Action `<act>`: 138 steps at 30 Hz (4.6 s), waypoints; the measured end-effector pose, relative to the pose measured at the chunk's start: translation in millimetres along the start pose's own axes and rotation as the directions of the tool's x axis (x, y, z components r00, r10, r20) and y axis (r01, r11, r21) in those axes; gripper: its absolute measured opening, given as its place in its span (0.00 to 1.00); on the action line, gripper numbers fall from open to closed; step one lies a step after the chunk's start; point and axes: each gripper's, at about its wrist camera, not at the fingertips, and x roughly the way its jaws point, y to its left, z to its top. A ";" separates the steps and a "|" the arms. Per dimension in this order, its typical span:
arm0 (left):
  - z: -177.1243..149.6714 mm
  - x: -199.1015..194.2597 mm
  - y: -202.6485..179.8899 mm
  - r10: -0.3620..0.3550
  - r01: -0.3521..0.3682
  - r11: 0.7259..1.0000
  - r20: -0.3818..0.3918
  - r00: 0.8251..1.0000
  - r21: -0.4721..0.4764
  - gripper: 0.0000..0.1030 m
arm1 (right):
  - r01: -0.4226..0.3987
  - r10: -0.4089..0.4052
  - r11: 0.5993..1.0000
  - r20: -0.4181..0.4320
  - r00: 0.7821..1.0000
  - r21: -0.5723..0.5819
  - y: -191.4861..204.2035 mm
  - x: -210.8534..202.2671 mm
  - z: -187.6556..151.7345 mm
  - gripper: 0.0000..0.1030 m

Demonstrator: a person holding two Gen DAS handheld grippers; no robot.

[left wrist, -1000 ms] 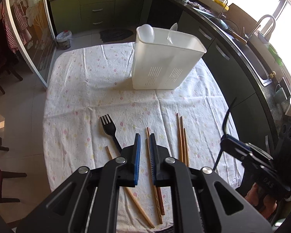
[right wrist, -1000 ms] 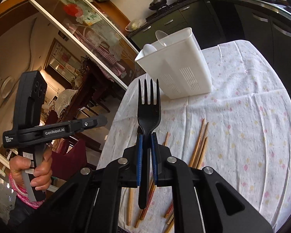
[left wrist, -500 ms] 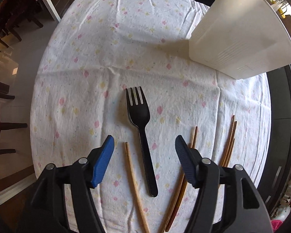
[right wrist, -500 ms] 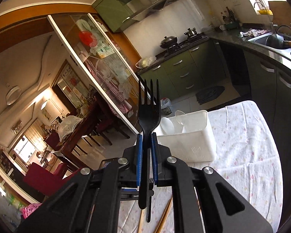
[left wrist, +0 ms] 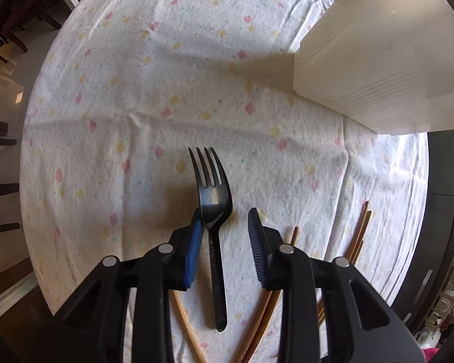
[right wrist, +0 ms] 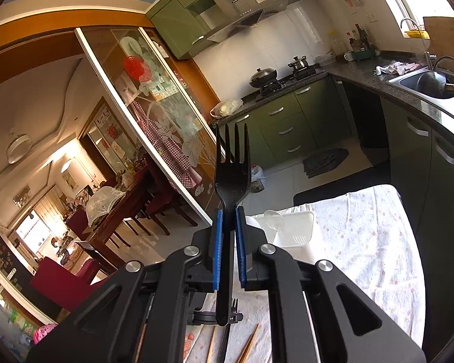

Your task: Organize utensils

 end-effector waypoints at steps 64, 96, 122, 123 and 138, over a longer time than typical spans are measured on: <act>-78.1 -163.7 -13.9 -0.138 -0.053 0.960 0.627 0.767 0.275 0.04 | 0.283 -0.137 0.933 0.510 0.849 -0.221 -48.2 1.2 -95.4 0.31; 5.9 -162.4 -122.2 -0.133 -0.325 0.908 0.919 0.372 0.263 0.05 | 0.279 -0.194 0.960 0.625 0.756 -0.040 -123.5 -85.2 -154.8 0.96; -89.7 -51.5 35.4 -0.078 0.074 0.996 0.071 0.994 0.059 0.64 | 0.285 -0.248 0.948 0.232 0.941 -0.143 -108.0 -0.1 -137.2 0.96; -97.5 -43.6 36.7 -0.059 0.055 0.996 0.051 0.997 0.066 0.61 | 0.281 -0.256 0.949 0.169 0.952 -0.142 -105.6 7.6 -136.5 0.96; -124.6 5.5 35.0 0.090 -0.087 0.995 -0.064 0.994 0.051 0.26 | 0.235 -0.282 0.954 -0.282 0.917 -0.188 -88.2 46.0 -150.0 0.95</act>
